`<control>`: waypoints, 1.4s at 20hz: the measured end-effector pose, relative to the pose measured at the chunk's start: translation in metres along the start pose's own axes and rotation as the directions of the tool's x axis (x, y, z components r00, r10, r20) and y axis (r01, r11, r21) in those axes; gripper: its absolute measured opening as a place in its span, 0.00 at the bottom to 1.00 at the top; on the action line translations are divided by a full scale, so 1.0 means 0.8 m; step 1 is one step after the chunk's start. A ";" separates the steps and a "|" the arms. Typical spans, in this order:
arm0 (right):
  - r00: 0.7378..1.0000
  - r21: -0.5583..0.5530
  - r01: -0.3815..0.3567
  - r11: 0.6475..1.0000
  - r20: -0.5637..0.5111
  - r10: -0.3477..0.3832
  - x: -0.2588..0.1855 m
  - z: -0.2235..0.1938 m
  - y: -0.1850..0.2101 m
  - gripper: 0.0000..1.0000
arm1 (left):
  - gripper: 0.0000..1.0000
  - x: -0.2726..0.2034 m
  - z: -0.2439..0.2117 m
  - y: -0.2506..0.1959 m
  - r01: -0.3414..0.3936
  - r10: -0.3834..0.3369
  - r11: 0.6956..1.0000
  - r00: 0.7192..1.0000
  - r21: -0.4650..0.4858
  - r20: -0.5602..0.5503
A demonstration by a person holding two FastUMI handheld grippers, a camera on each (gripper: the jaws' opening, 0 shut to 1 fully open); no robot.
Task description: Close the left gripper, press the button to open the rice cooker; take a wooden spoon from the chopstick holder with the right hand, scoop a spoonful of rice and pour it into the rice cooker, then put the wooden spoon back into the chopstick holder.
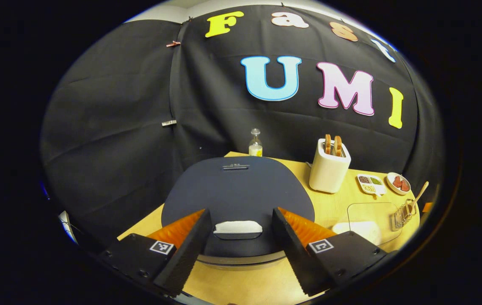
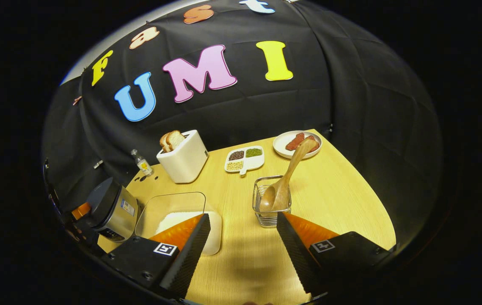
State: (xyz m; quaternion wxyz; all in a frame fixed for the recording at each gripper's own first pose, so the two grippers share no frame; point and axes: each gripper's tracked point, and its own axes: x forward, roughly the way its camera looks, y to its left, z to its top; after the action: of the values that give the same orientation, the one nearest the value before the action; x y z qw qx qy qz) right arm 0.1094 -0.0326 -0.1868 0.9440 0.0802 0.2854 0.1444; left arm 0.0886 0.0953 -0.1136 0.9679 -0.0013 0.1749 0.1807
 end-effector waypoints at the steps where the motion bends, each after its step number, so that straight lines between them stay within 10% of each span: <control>1: 1.000 -0.019 -0.021 1.000 -0.012 0.021 0.004 -0.004 0.001 0.99 | 1.00 0.001 -0.004 -0.001 0.002 -0.002 1.000 1.000 0.001 -0.012; 9: 0.996 -0.109 -0.050 0.993 0.063 0.057 -0.029 0.031 0.017 0.99 | 0.97 -0.037 0.046 -0.030 0.011 -0.012 1.000 0.995 0.005 0.100; 18: 0.930 -0.107 0.067 0.992 0.367 -0.023 -0.143 0.136 0.039 0.99 | 0.96 -0.197 0.126 -0.117 0.235 -0.231 0.972 0.921 0.023 0.313; 28: 0.886 -0.024 0.206 0.978 0.428 -0.176 -0.231 0.098 0.009 0.99 | 0.96 -0.276 0.094 -0.110 0.311 -0.312 0.949 0.885 0.061 0.345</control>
State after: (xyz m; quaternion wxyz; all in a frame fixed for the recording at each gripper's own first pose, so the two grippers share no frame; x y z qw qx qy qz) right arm 0.0048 -0.0903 -0.0256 0.9952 0.0486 0.0750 0.0398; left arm -0.0485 -0.0590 0.0262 0.9998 0.0048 -0.0026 0.0200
